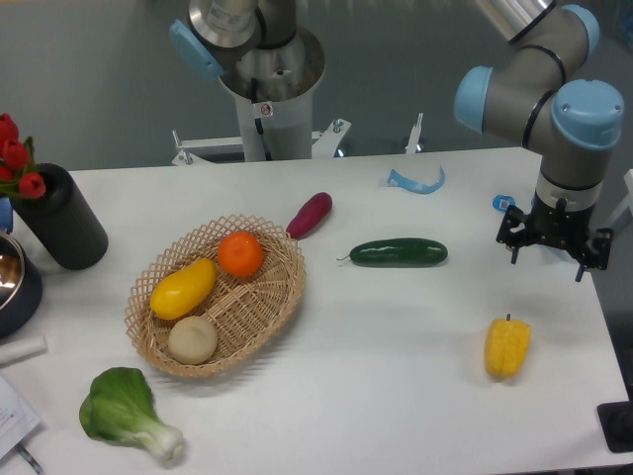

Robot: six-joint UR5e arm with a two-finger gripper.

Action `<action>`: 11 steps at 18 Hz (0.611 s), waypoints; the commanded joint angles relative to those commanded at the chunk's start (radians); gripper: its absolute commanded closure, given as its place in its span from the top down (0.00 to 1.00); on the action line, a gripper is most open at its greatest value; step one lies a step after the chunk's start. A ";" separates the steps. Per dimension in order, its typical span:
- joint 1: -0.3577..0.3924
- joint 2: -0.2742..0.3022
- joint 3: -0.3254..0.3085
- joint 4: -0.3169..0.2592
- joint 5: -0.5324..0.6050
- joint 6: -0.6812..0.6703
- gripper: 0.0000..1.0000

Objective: Pick up the yellow pepper from the table

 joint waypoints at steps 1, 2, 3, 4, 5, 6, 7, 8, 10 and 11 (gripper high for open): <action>-0.006 -0.003 0.002 0.002 0.000 -0.044 1.00; -0.009 -0.009 0.002 0.003 0.002 -0.086 1.00; -0.011 -0.018 0.008 0.006 0.002 -0.121 1.00; -0.020 -0.029 0.018 0.012 0.003 -0.158 1.00; -0.031 -0.040 0.026 0.027 0.005 -0.192 1.00; -0.035 -0.052 0.034 0.047 0.005 -0.206 1.00; -0.035 -0.064 0.043 0.057 0.003 -0.206 1.00; -0.035 -0.072 0.051 0.057 0.003 -0.210 1.00; -0.040 -0.092 0.071 0.057 0.002 -0.212 1.00; -0.051 -0.104 0.081 0.055 0.002 -0.215 1.00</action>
